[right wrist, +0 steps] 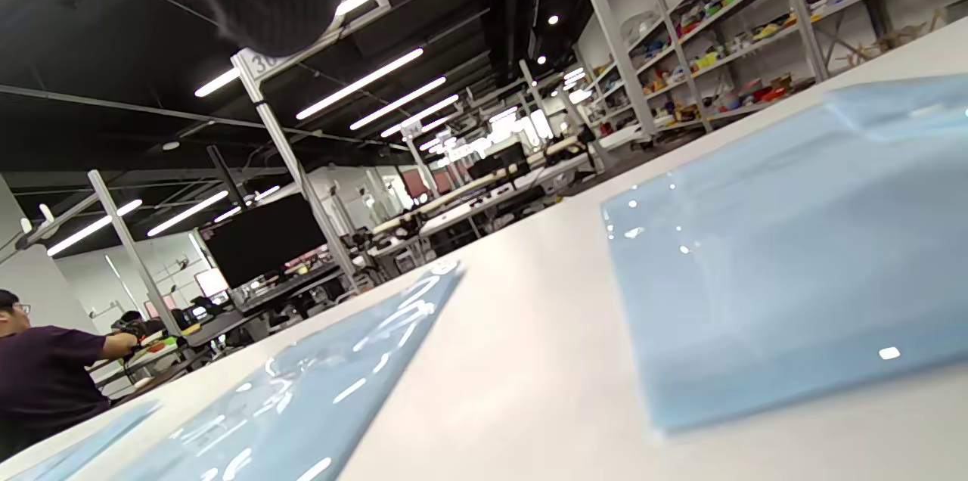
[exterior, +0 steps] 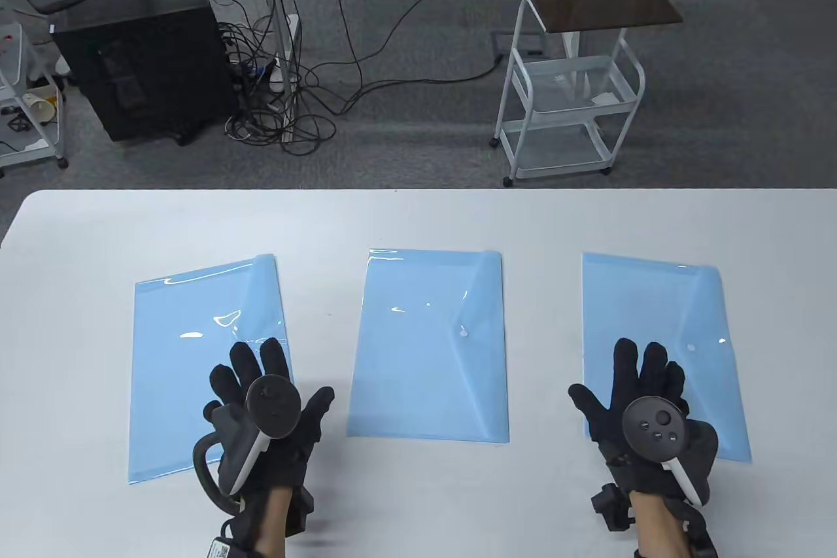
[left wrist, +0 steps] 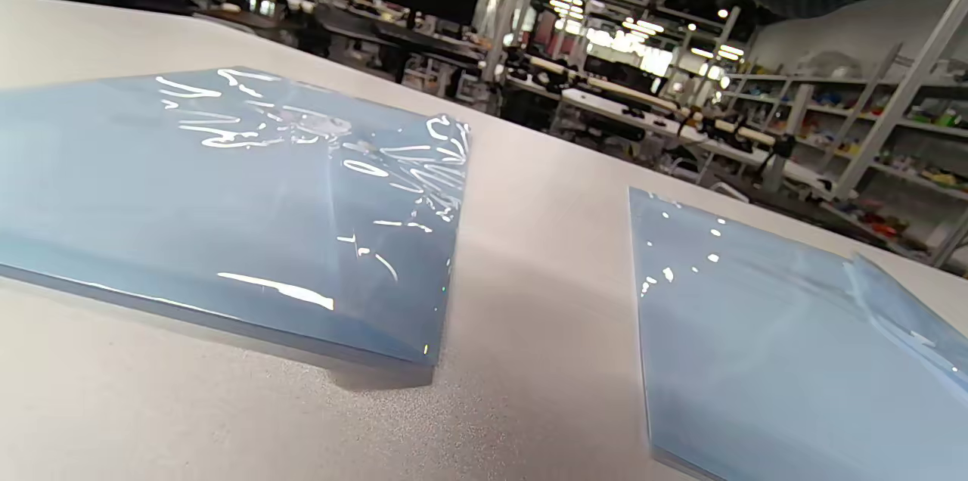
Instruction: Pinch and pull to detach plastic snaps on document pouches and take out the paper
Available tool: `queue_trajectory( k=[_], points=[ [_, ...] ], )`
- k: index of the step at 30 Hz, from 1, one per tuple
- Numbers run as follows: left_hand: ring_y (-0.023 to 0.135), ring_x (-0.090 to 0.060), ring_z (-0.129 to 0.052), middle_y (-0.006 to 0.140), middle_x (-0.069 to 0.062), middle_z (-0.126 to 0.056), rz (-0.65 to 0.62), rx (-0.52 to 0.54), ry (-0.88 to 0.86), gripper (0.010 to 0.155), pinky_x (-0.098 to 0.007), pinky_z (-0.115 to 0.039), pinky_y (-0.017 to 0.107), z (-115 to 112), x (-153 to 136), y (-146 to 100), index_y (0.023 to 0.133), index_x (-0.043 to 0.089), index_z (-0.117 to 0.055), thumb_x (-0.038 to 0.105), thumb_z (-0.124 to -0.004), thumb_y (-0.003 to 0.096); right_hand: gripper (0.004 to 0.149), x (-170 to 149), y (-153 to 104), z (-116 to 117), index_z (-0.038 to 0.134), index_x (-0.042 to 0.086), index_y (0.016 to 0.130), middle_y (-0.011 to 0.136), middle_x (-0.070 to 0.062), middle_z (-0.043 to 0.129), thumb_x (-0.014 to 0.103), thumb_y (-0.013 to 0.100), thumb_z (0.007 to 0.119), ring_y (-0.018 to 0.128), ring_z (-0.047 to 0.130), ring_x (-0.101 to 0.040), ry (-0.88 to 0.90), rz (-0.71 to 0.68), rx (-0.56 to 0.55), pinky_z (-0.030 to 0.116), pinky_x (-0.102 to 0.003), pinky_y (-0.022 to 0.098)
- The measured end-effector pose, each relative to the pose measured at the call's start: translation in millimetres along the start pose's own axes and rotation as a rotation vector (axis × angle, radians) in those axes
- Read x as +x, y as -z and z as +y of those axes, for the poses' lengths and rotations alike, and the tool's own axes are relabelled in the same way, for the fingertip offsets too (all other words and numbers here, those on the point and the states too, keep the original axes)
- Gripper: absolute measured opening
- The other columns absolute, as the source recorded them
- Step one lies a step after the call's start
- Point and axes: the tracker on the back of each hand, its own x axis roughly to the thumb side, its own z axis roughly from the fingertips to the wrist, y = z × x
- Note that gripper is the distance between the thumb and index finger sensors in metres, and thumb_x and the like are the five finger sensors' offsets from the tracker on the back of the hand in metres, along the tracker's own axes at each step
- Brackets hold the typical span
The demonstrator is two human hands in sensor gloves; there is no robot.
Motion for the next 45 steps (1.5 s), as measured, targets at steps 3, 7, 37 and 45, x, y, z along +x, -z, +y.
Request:
queue_trajectory(
  k=[3,7,37,45],
  points=[
    [0.105,-0.060,-0.014,0.119,-0.020,-0.004,-0.004,-0.007,0.004,0.098,-0.076,-0.035,0.070,-0.1,1.6,0.3,0.115,0.023,-0.009,0.071,-0.064,0.0508,0.091,0.6,0.2,0.1,0.027,0.012,0.118,0.121,-0.039,0.019,0.064,0.054,0.067,0.098,0.025,-0.073,0.005,-0.003,-0.003,0.037,-0.088,0.058],
    [0.104,-0.061,-0.013,0.118,-0.021,-0.004,-0.048,-0.034,0.003,0.100,-0.075,-0.033,0.070,0.3,14.3,2.6,0.115,0.021,-0.007,0.073,-0.064,0.0505,0.092,0.1,1.7,1.8,0.026,0.012,0.118,0.121,-0.039,0.019,0.064,0.054,0.067,0.098,0.025,-0.073,0.007,0.002,0.003,0.037,-0.088,0.058],
    [0.088,-0.061,-0.067,0.110,-0.040,-0.043,0.282,-0.321,0.185,0.121,-0.066,-0.078,0.058,-94.5,108.5,103.0,0.110,-0.010,-0.035,0.070,-0.088,0.0371,0.092,1.2,8.3,7.5,0.029,0.008,0.118,0.120,-0.041,0.022,0.063,0.055,0.068,0.097,0.027,-0.074,0.047,-0.011,0.061,0.037,-0.088,0.056],
    [0.080,-0.049,-0.078,0.103,-0.030,-0.063,0.344,-0.321,0.089,0.108,-0.061,-0.077,0.060,-92.7,110.5,106.3,0.107,-0.008,-0.048,0.055,-0.098,0.0347,0.091,3.7,6.5,9.4,0.030,0.008,0.118,0.120,-0.042,0.025,0.062,0.055,0.068,0.097,0.029,-0.074,0.082,-0.008,0.079,0.038,-0.088,0.056]
  ],
)
